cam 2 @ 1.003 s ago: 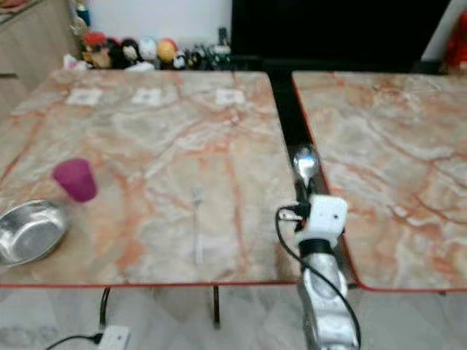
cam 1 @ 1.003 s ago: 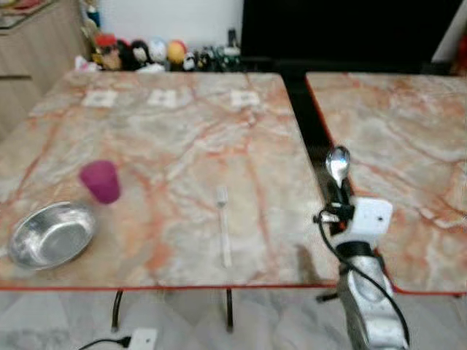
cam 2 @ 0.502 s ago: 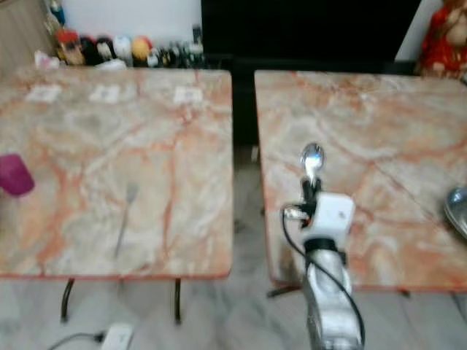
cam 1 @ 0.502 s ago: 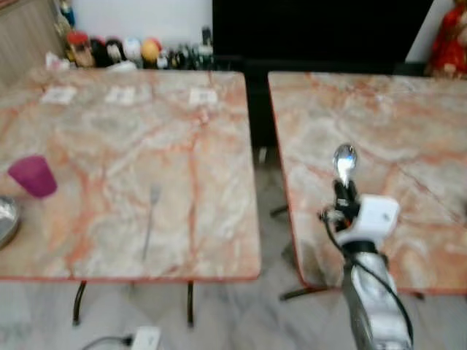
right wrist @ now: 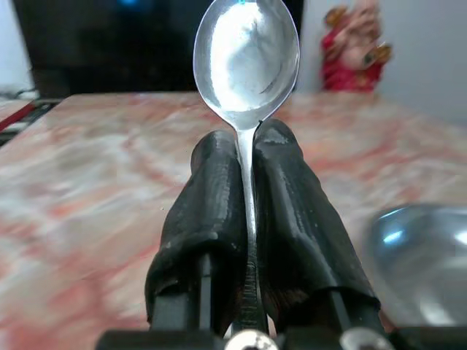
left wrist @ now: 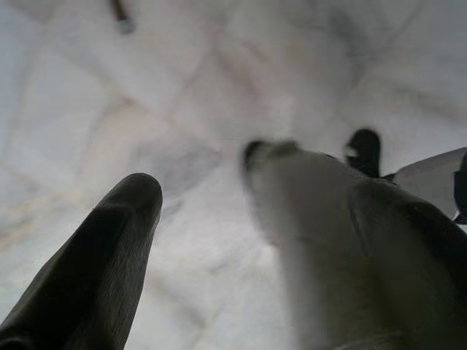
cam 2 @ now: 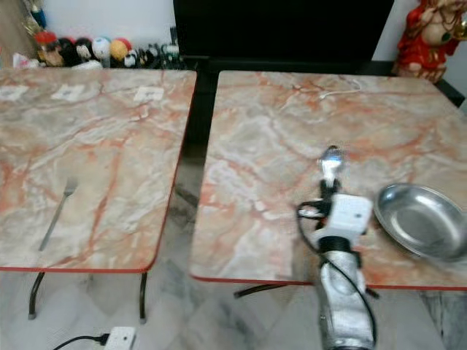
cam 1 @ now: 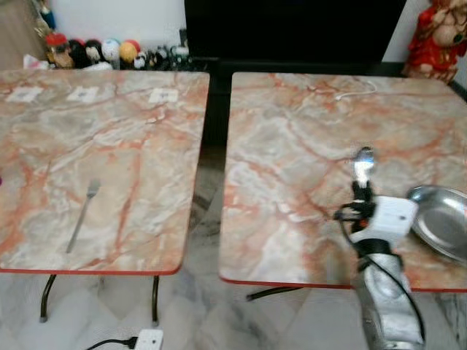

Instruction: Setting the table

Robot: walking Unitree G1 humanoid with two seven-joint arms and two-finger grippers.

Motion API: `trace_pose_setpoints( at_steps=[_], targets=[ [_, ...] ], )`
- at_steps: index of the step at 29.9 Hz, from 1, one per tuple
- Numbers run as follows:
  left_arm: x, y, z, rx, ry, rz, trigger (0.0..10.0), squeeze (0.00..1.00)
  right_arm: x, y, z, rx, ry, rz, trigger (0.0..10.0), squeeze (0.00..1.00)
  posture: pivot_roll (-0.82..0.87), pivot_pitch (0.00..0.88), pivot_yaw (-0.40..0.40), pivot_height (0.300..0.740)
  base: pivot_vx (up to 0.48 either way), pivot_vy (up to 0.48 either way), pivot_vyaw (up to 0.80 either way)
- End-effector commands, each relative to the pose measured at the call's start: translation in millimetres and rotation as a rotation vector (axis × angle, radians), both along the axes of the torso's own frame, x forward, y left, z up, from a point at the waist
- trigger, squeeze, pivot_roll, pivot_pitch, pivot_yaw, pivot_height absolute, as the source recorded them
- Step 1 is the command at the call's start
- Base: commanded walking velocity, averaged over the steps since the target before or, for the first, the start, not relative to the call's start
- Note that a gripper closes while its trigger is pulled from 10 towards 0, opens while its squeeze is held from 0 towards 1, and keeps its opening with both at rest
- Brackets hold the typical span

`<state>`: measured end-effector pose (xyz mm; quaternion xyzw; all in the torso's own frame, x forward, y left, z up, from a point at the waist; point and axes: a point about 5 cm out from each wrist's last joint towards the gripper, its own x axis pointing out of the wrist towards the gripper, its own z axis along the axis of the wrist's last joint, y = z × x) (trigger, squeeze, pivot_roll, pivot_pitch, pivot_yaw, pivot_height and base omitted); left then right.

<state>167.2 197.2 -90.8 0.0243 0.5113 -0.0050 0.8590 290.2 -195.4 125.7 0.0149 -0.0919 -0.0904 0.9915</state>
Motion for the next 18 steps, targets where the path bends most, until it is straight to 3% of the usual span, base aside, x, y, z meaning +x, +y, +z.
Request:
trace_pose_setpoints(
  at_steps=[1,12,17,18],
  targets=[
    [-10.0,2.8,-4,0.003,0.035,0.011,10.0,0.00,1.6,2.2,2,0.012,-0.007,0.004,10.0,0.00,-0.01,0.056,-0.035,0.740,0.000,-0.480,0.00],
    [-10.1,3.5,-4,0.004,0.035,0.012,10.0,0.00,2.4,-10.1,5,0.011,-0.012,-0.039,10.0,0.00,-0.01,0.058,-0.032,0.740,0.000,-0.479,0.00],
    [-9.8,3.9,-4,0.004,0.035,0.011,10.0,0.00,2.9,-20.5,9,0.020,-0.024,-0.082,10.0,0.00,0.00,0.059,-0.030,0.740,0.000,0.000,0.00],
    [-9.6,3.9,-4,0.003,0.035,0.011,10.0,0.00,4.0,-31.6,13,0.013,-0.032,-0.120,10.0,0.00,0.00,0.060,-0.028,0.740,0.000,0.000,0.00]
  ],
)
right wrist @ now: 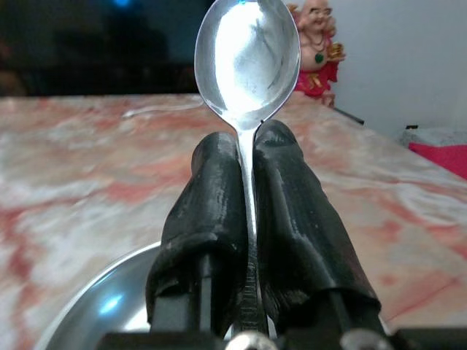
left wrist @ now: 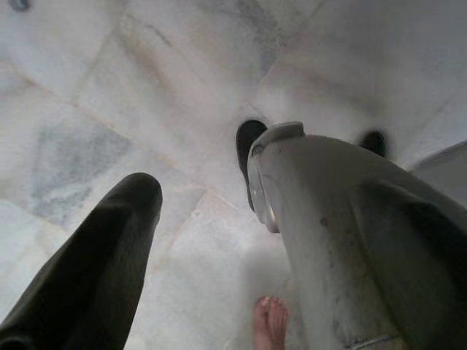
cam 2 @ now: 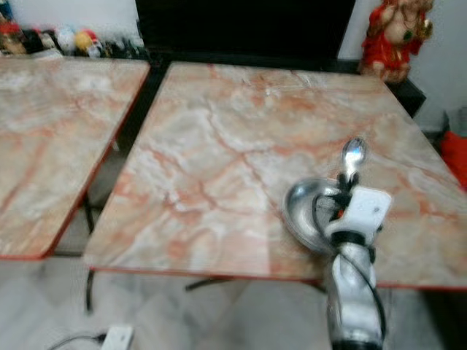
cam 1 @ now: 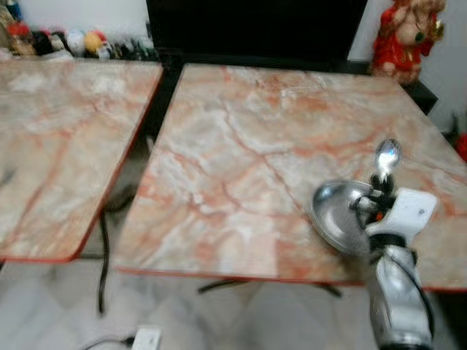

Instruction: Setting the table

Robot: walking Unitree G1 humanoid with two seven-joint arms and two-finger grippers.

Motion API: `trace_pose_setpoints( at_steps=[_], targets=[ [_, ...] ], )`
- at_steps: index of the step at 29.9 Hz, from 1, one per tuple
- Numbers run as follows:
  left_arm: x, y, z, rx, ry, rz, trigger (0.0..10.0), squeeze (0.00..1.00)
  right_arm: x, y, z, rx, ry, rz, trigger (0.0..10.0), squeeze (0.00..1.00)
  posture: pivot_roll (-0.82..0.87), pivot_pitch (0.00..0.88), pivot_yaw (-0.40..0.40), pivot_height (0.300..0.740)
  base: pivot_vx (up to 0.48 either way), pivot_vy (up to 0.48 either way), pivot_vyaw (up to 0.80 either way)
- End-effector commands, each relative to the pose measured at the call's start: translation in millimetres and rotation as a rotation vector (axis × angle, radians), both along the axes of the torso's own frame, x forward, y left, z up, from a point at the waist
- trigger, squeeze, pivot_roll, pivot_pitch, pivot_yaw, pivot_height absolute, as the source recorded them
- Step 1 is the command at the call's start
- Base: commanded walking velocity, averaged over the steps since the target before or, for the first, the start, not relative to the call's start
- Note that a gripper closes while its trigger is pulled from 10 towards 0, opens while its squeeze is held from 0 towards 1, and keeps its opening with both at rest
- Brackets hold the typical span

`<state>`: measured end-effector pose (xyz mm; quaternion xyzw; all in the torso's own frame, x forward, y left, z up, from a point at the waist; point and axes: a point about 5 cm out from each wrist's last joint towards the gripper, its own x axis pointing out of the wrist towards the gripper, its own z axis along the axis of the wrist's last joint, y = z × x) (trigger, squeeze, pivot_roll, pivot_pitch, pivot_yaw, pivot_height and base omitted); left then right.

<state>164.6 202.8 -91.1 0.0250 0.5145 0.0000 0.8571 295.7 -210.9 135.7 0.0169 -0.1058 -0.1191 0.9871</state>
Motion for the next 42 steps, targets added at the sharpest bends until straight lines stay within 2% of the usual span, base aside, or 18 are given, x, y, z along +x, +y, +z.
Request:
trace_pose_setpoints(
  at_steps=[1,2,3,8,11,12,13,14,15,17,18,19,20,21,30,34,37,42],
  targets=[
    [-6.9,-1.6,-3,-0.004,0.027,0.003,10.0,0.00,-1.1,-20.1,5,0.004,-0.004,-0.076,10.0,0.00,0.00,0.060,-0.028,0.740,0.000,0.000,0.00],
    [-6.9,-1.6,-3,-0.004,0.027,0.003,10.0,0.00,-1.1,-20.1,5,0.004,-0.004,-0.076,10.0,0.00,0.00,0.060,-0.028,0.740,0.000,0.000,0.00],
    [-6.7,-1.5,-3,-0.003,0.027,0.001,10.0,0.00,-0.1,-34.2,10,-0.027,-0.004,-0.121,10.0,0.00,0.00,0.060,-0.026,0.740,0.000,0.000,0.00],
    [-6.0,-1.1,-3,-0.003,0.027,-0.002,10.0,0.00,0.6,-63.1,26,-0.069,-0.029,-0.202,10.0,0.00,-0.01,0.063,-0.023,0.740,0.000,0.000,0.00],
    [-5.4,-0.8,-3,-0.004,0.027,-0.007,10.0,0.00,6.2,-82.0,33,-0.133,0.038,-0.256,10.0,0.00,-0.01,0.064,-0.019,0.740,0.000,0.000,0.00],
    [-5.4,-0.8,-3,-0.004,0.027,-0.007,10.0,0.00,6.2,-82.0,33,-0.133,0.038,-0.256,10.0,0.00,-0.01,0.064,-0.019,0.740,0.000,0.000,0.00],
    [-5.3,-0.7,-3,-0.004,0.028,-0.007,10.0,0.00,8.9,-89.3,31,-0.146,0.095,-0.276,10.0,0.00,0.00,0.061,-0.018,0.740,0.000,0.000,0.00],
    [-5.3,-0.7,-3,-0.004,0.028,-0.007,10.0,0.00,8.9,-89.3,31,-0.146,0.095,-0.276,10.0,0.00,0.00,0.061,-0.018,0.740,0.000,0.000,0.00],
    [-5.0,-0.6,-2,-0.005,0.027,-0.008,10.0,0.00,11.8,-98.6,27,-0.157,0.180,-0.302,10.0,0.00,0.00,0.062,-0.015,0.740,0.000,0.000,0.00],
    [-4.9,-0.6,-2,-0.005,0.027,-0.009,10.0,0.00,12.6,-101.6,25,-0.155,0.203,-0.310,10.0,0.00,0.00,0.062,-0.015,0.740,0.000,0.000,0.00],
    [-4.1,-0.5,-2,-0.006,0.027,-0.012,10.0,0.00,17.0,-107.9,21,-0.131,0.289,-0.283,10.0,0.00,-0.01,0.065,-0.006,0.740,0.000,0.000,0.00],
    [-4.1,-0.5,-2,-0.006,0.027,-0.012,10.0,0.00,17.0,-107.9,21,-0.131,0.289,-0.283,10.0,0.00,-0.01,0.065,-0.006,0.740,0.000,0.000,0.00],
    [-3.5,-0.5,-2,-0.007,0.027,-0.019,10.0,0.00,21.9,-114.8,17,-0.096,0.387,-0.230,10.0,0.00,-0.01,0.065,-0.004,0.740,0.000,0.000,0.00],
    [-3.1,-0.5,-2,-0.006,0.027,-0.024,10.0,0.00,24.7,-117.5,15,-0.070,0.438,-0.189,10.0,0.00,-0.01,0.068,-0.002,0.740,0.000,0.000,0.00],
    [-2.1,-1.0,-1,-0.010,0.025,-0.032,10.0,0.00,38.3,-115.4,8,-0.057,0.562,-0.014,10.0,0.00,-0.01,0.069,-0.006,0.740,0.000,0.000,0.00],
    [-1.9,-1.5,-1,-0.015,0.025,-0.039,10.0,0.00,46.0,-99.7,-2,0.028,0.594,0.095,10.0,0.00,-0.01,0.069,-0.008,0.740,0.000,0.000,0.00],
    [-2.0,-1.8,-1,-0.016,0.026,-0.038,10.0,0.00,46.7,-94.1,-10,0.000,0.636,0.109,10.0,0.00,0.00,0.069,-0.012,0.740,0.000,0.000,0.00],
    [-2.3,-1.9,-1,-0.015,0.028,-0.041,10.0,0.00,44.8,-93.7,-21,-0.025,0.675,0.075,10.0,0.00,0.00,0.068,-0.012,0.740,0.000,0.000,0.00]
  ],
)
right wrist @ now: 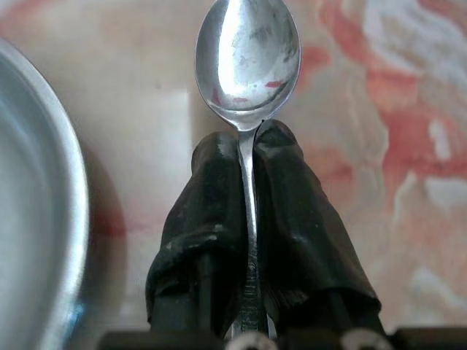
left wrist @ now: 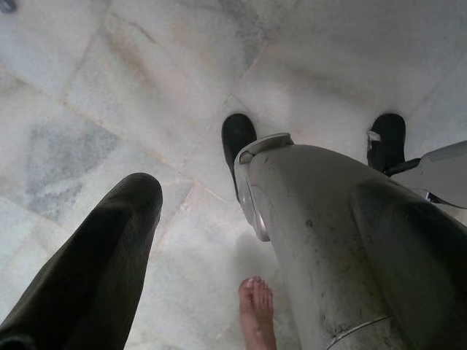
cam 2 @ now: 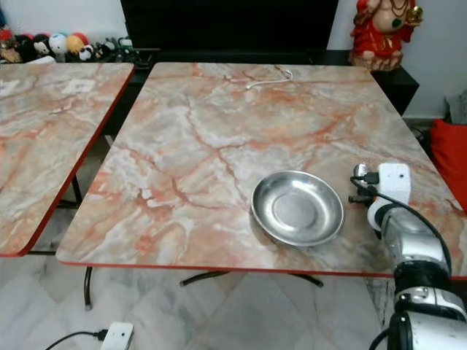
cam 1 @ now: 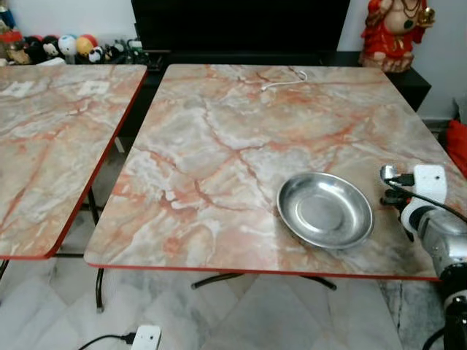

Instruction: Setting the table

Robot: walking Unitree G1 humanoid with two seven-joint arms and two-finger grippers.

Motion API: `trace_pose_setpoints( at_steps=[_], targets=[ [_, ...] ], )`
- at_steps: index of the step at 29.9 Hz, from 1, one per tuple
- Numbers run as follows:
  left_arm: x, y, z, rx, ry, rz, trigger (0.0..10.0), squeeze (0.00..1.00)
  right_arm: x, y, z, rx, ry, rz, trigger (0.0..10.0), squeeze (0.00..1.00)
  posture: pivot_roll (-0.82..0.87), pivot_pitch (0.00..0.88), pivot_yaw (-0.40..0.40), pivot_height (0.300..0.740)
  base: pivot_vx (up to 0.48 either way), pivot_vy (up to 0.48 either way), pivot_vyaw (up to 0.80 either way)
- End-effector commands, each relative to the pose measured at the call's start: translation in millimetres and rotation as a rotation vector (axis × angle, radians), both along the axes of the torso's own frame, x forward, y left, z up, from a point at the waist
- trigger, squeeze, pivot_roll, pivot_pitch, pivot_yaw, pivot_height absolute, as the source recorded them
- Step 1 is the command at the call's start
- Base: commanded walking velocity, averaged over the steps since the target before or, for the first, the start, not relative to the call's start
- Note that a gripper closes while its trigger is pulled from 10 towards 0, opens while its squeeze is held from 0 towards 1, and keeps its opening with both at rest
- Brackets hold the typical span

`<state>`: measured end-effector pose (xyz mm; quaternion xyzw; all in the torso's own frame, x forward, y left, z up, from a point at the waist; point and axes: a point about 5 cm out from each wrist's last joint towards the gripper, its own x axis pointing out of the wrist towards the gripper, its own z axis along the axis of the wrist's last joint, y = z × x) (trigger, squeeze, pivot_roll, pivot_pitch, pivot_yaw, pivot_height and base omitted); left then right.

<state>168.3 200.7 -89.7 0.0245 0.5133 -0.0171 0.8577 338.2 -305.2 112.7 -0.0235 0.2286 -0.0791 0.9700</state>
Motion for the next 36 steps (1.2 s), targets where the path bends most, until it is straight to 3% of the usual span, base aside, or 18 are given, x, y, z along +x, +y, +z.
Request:
trace_pose_setpoints(
  at_steps=[1,36],
  targets=[
    [-6.3,0.2,-3,0.003,0.030,-0.012,10.0,0.00,1.7,1.5,0,-0.026,0.009,0.011,10.0,0.00,0.00,0.068,-0.013,0.740,0.000,0.000,0.00],
    [-9.3,1.7,-4,0.006,0.033,-0.023,10.0,0.00,2.2,15.7,-18,0.017,0.006,0.051,10.0,0.00,0.01,0.059,-0.007,0.740,0.000,0.000,0.00]
  ],
)
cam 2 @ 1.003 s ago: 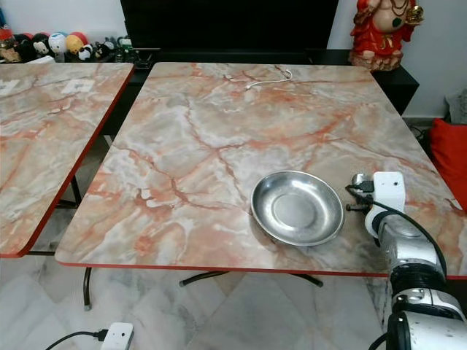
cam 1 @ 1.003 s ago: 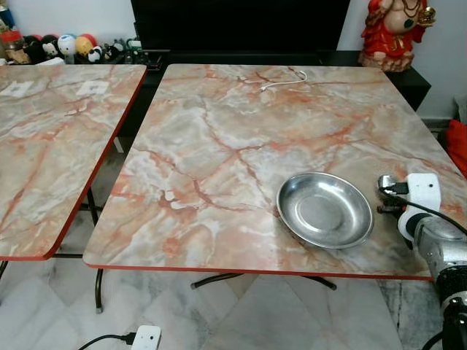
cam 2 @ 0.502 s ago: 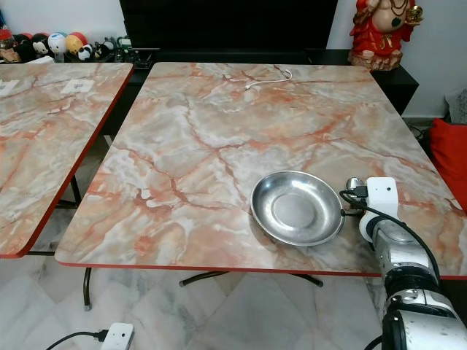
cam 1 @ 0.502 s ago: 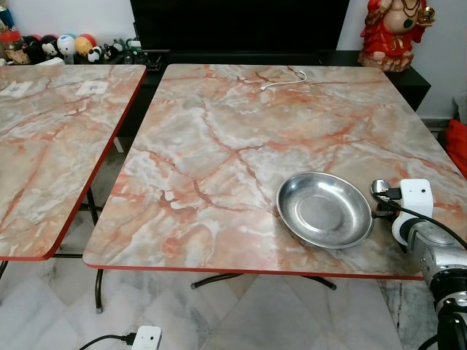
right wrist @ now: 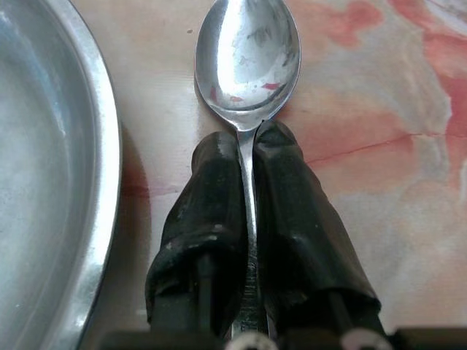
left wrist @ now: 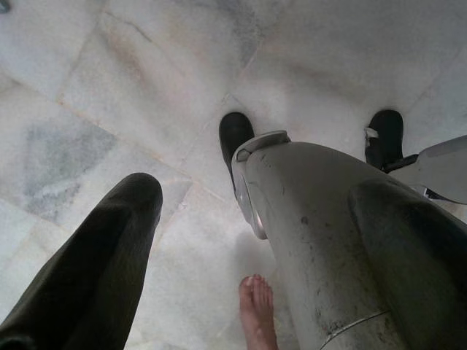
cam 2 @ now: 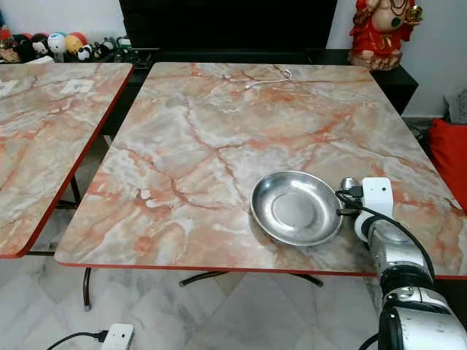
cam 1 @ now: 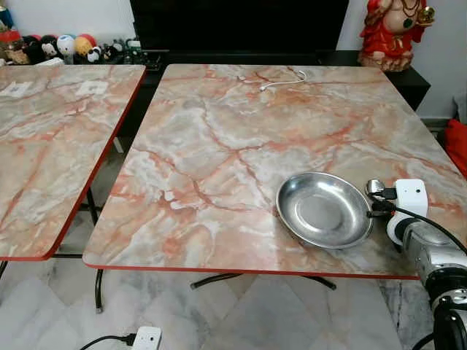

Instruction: Setting the table

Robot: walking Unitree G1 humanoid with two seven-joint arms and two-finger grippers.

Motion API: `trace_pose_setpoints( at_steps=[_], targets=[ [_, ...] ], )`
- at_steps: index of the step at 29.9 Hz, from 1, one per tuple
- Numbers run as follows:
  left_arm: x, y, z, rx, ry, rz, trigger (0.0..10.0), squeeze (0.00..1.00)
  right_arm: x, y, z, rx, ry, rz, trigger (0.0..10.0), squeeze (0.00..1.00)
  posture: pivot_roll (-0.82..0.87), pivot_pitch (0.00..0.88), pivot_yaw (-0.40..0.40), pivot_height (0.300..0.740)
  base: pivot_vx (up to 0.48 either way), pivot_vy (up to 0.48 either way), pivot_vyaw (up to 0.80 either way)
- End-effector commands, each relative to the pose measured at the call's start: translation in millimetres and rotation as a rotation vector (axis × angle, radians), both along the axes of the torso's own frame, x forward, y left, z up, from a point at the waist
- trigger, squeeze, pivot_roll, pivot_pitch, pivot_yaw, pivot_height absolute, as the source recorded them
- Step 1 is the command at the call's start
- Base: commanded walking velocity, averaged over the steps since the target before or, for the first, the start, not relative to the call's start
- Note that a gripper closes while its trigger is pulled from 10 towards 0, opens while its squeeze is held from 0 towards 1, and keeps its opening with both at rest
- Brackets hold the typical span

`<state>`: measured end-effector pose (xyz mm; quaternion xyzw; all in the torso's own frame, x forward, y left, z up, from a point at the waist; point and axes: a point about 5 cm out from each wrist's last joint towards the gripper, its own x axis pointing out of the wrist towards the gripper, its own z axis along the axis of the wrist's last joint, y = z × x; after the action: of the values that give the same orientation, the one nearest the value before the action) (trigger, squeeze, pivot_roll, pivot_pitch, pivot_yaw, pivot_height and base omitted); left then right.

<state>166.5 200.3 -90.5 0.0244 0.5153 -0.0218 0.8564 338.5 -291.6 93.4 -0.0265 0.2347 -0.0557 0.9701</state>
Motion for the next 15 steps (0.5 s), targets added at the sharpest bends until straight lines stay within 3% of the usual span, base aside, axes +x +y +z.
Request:
trace_pose_setpoints(
  at_steps=[1,3,4,5,15],
  targets=[
    [-7.5,2.1,-2.9,0.011,0.028,-0.015,10.0,0.00,1.9,2.3,0.9,0.016,-0.009,0.007,10.0,0.00,0.01,0.059,-0.007,0.740,0.000,0.000,0.00],
    [-7.5,2.1,-2.9,0.011,0.028,-0.015,10.0,0.00,1.9,2.6,0.7,0.019,-0.009,0.011,10.0,0.00,0.01,0.059,-0.007,0.740,0.000,0.000,0.00],
    [-7.5,2.1,-2.9,0.011,0.028,-0.015,10.0,0.00,1.9,3.0,0.5,0.020,-0.008,0.015,10.0,0.15,0.01,0.059,-0.007,0.740,0.000,0.000,0.00],
    [-7.6,2.1,-2.9,0.011,0.028,-0.014,10.0,0.00,1.9,3.2,0.4,0.020,-0.007,0.016,10.0,0.51,0.01,0.059,-0.007,0.740,0.000,0.000,0.00],
    [-8.7,2.7,-3.3,0.010,0.030,-0.010,10.0,0.00,0.0,1.3,-2.5,0.018,0.002,-0.006,10.0,0.47,0.02,0.071,-0.007,0.740,0.000,0.000,0.00]
  ],
)
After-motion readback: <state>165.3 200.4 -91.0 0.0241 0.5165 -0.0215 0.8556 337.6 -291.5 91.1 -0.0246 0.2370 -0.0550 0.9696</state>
